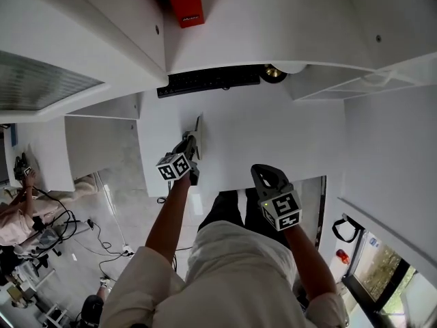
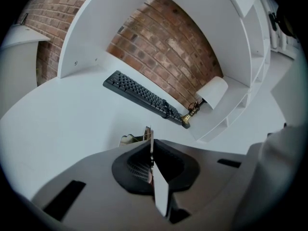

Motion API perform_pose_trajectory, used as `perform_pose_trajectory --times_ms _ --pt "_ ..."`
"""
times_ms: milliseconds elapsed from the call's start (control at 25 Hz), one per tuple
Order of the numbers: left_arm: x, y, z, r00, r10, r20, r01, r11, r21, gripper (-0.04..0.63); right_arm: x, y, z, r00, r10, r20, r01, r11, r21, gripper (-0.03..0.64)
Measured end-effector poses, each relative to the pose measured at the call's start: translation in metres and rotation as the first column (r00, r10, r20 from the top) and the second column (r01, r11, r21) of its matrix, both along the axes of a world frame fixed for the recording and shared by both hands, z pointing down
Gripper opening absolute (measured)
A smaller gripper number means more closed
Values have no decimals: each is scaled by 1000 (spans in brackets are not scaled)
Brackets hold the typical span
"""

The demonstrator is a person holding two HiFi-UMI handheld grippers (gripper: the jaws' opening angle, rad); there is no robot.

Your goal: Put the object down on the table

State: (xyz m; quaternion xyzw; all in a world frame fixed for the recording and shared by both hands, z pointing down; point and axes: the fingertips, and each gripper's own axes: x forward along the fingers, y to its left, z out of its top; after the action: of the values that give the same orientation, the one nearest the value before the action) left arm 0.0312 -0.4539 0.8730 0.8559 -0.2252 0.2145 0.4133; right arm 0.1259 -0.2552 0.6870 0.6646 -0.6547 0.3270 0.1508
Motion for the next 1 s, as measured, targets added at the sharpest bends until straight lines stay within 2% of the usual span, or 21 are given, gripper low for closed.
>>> perform_pose_trajectory --times_ms 480,520,680,1000 --pt "-6 -3 21 996 -22 91 26 999 -43 14 1 -2 -4 1000 24 -18 -24 1000 -2 2" --pt "-7 -4 22 995 -22 100 27 999 -42 27 1 -3 -5 1000 23 -20 -23 1000 -1 2" --pt "-10 -5 22 993 -20 120 24 999 -28 183 -2 -6 -7 1000 15 -27 -15 1000 4 2" --pt "-22 -6 -3 994 9 112 -11 1000 25 215 -12 -13 -19 998 -14 -55 15 999 28 2"
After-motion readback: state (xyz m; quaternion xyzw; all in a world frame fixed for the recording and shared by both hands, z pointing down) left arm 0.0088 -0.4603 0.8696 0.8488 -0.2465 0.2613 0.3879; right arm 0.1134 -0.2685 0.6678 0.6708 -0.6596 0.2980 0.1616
